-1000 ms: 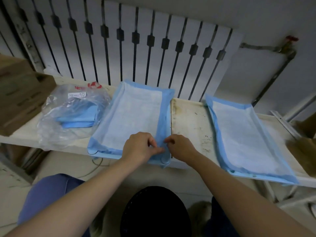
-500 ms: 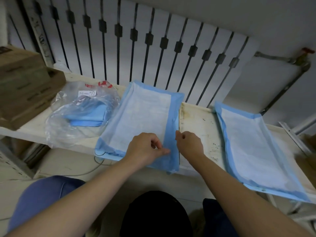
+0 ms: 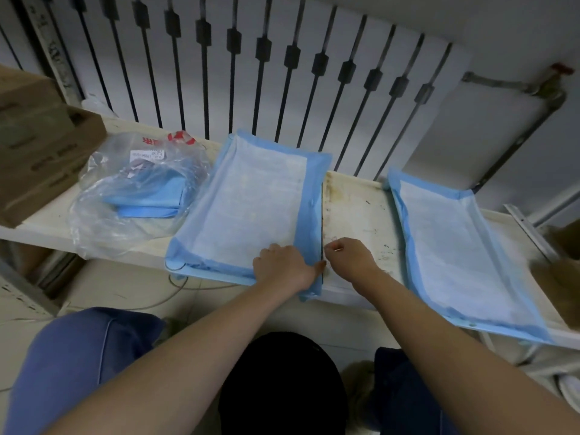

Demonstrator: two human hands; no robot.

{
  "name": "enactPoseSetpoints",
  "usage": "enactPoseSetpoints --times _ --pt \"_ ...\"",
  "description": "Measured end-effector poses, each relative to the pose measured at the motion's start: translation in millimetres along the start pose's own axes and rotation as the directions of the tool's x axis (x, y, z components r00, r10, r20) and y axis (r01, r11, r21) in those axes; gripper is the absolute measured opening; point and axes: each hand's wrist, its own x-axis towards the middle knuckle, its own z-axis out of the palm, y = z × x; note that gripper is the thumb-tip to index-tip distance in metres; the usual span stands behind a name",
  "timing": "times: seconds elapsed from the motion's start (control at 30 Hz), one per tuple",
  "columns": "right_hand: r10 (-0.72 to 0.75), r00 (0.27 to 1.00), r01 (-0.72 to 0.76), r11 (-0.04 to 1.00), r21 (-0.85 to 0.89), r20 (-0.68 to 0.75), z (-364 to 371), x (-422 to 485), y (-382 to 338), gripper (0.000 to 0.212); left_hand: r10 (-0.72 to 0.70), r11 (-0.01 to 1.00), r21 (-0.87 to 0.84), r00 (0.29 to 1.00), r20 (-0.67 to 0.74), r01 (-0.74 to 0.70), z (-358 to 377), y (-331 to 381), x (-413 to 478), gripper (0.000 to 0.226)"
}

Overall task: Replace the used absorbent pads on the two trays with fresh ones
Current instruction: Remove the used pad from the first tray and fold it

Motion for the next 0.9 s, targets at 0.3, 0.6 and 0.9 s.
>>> enactPoseSetpoints --times 0.3,0.6,0.9 --pt "-0.031 0.999 0.031 0.998 0.063 0.004 -12.7 -7.3 12.5 0.031 -0.029 0.994 -0.108 0.999 -0.014 0.027 -7.0 -2.7 11.9 0.041" --pt "-0.014 0.999 0.009 0.991 0.135 0.034 -10.8 -5.4 18.8 0.027 -0.077 0.991 -0.108 0.996 -0.035 0.073 3.0 10.6 11.9 0.039" --pt "-0.022 0.999 0.015 0.985 0.174 0.039 -7.9 6.1 20.5 0.032 -0.056 0.852 -0.521 0.998 0.018 0.057 -18.1 -3.7 9.9 0.032"
